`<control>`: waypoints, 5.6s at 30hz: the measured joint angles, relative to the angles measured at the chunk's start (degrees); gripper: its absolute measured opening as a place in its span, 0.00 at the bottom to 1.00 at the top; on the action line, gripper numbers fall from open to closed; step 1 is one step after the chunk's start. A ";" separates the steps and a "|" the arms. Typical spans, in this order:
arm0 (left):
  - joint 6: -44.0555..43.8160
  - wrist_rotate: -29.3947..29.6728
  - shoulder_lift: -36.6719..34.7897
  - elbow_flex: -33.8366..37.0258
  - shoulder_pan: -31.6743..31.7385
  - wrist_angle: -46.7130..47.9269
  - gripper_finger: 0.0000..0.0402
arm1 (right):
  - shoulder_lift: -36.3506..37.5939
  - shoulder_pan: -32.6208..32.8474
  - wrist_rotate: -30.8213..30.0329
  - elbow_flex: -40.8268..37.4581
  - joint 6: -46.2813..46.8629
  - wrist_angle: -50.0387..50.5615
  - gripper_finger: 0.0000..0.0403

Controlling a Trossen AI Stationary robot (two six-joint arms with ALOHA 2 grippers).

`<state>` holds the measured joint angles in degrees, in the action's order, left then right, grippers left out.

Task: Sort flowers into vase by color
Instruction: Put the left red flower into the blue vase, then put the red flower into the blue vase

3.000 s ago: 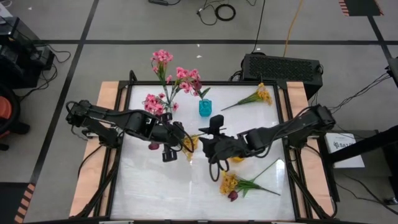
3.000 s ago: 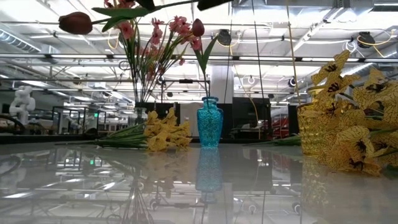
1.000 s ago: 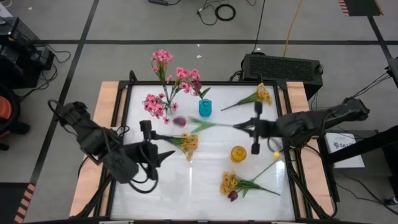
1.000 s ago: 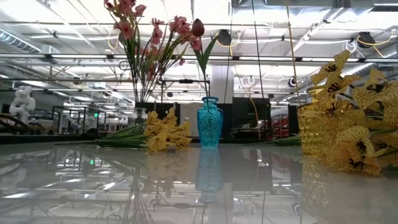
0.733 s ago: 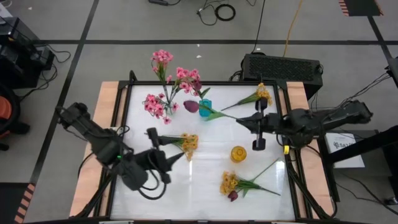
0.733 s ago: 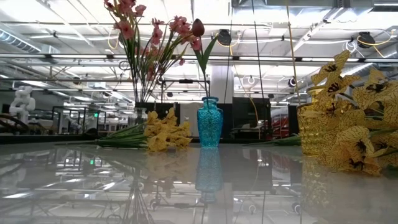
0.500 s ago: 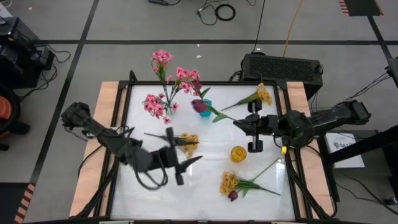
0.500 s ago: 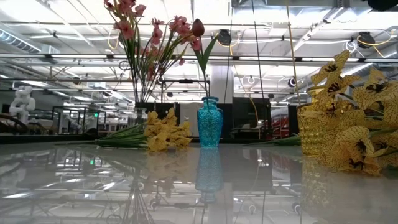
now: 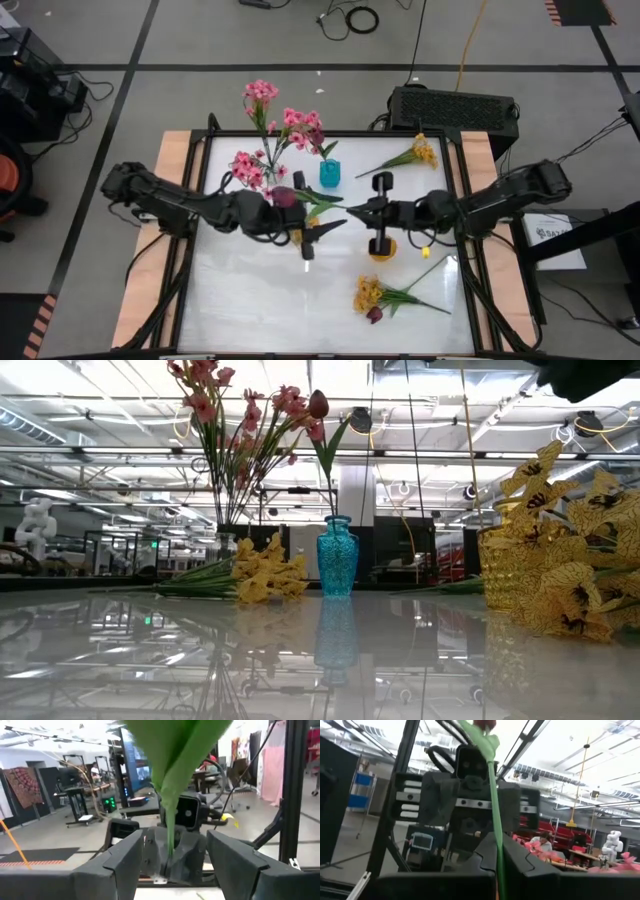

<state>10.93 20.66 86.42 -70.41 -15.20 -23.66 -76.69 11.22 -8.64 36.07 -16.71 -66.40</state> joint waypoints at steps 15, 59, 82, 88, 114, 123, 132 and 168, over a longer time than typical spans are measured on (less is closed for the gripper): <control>3.22 -0.96 0.60 0.01 -0.61 0.57 0.05 | -2.46 0.07 0.12 1.65 -0.04 -0.18 0.00; -13.63 -10.13 -4.01 -0.04 2.45 39.51 0.02 | -5.72 -1.11 -0.35 24.22 19.00 48.25 0.51; -15.26 -6.95 -4.67 -0.28 2.09 42.21 0.18 | -4.92 -1.40 1.24 24.86 18.54 53.12 0.01; -18.03 -5.86 -7.42 -1.96 0.43 49.40 0.40 | -1.19 -1.87 1.20 24.84 17.95 55.71 0.00; -19.20 2.41 -8.77 -1.90 -6.16 55.90 0.47 | 7.73 -31.38 4.51 3.99 30.01 25.92 0.00; -19.50 2.38 -8.77 -1.90 -6.14 55.87 0.47 | 0.49 -34.14 4.67 3.99 32.15 21.28 0.00; -19.48 2.38 -8.77 -1.90 -6.14 55.98 0.47 | -3.36 -34.88 4.72 3.99 32.33 18.19 0.00; -19.64 2.01 -8.75 -0.83 -6.21 56.28 0.47 | 5.55 -34.91 5.33 4.01 32.45 43.91 0.56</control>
<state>-8.71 22.68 77.67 -71.24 -21.41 32.61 -71.14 -23.68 -3.31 40.07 15.74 -22.49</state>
